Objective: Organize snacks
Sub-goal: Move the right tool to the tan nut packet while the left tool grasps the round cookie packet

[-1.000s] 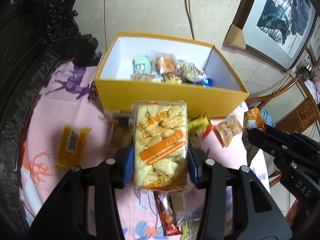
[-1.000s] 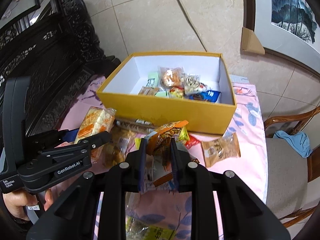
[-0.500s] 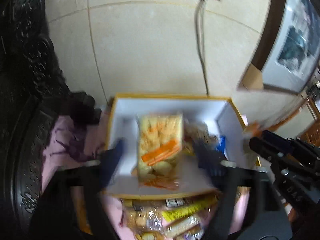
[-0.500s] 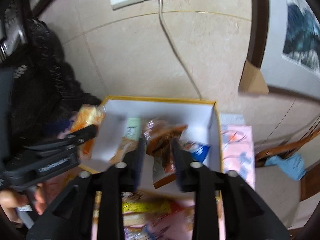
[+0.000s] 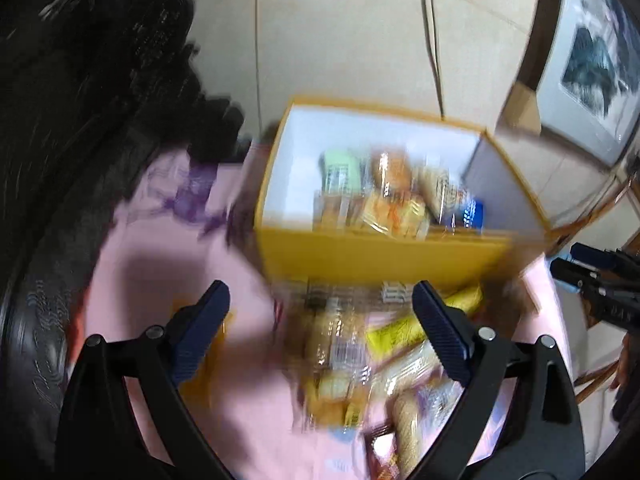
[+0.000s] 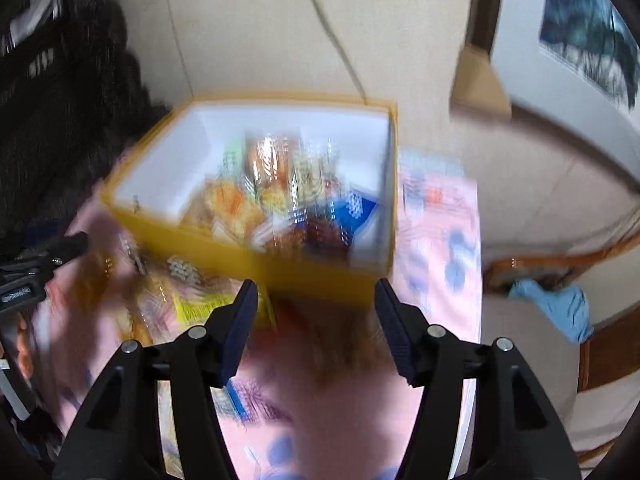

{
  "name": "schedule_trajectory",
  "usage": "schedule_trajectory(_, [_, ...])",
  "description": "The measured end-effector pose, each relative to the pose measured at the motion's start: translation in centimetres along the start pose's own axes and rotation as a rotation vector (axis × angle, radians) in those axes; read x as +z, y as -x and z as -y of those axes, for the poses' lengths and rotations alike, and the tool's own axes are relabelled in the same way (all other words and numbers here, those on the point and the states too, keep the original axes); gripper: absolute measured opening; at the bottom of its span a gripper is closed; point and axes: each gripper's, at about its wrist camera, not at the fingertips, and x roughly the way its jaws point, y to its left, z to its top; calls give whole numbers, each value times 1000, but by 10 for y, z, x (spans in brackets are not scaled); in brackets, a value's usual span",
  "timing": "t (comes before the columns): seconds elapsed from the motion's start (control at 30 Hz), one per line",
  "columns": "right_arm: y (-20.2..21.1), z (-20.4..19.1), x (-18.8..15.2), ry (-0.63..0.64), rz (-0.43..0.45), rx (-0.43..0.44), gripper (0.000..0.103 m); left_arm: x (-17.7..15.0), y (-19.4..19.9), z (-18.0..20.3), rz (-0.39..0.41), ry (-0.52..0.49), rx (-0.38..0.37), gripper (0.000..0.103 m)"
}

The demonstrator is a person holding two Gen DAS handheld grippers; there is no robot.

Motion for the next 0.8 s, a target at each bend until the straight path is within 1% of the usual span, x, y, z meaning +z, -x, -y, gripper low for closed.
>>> schedule_trajectory(0.03, [-7,2,-12,4,-23,-14,61,-22,-1,3,-4,-20,21,94])
schedule_trajectory(0.07, [-18,5,-25,7,-57,-45,61,-36,-3,4,-22,-23,30,94])
schedule_trajectory(0.1, [-27,6,-32,4,-77,-60,61,-44,-6,5,-34,-23,31,94])
schedule_trajectory(0.13, [-35,10,-38,-6,-93,-69,61,-56,-14,5,-70,-29,39,94])
schedule_trajectory(0.23, [-55,16,-45,-31,-106,-93,61,-74,-31,1,-144,-28,52,94])
schedule_trajectory(0.3, [-67,20,-44,-47,-112,-101,61,-78,-37,-1,-157,-22,62,94])
schedule_trajectory(0.4, [-86,25,-43,-68,-144,-83,61,-80,-44,-7,-172,8,46,94])
schedule_trajectory(0.47, [-93,25,-44,-67,-152,-91,67,-81,-45,-9,-168,15,45,94])
schedule_trajectory(0.57, [-97,24,-50,-62,-118,-101,76,-82,-52,-12,-181,22,45,94])
schedule_trajectory(0.73, [-100,26,-55,-96,-60,-110,77,-82,-54,-12,-176,44,26,94])
schedule_trajectory(0.8, [-100,24,-55,-121,-84,-128,77,-82,-51,-12,-176,50,16,94])
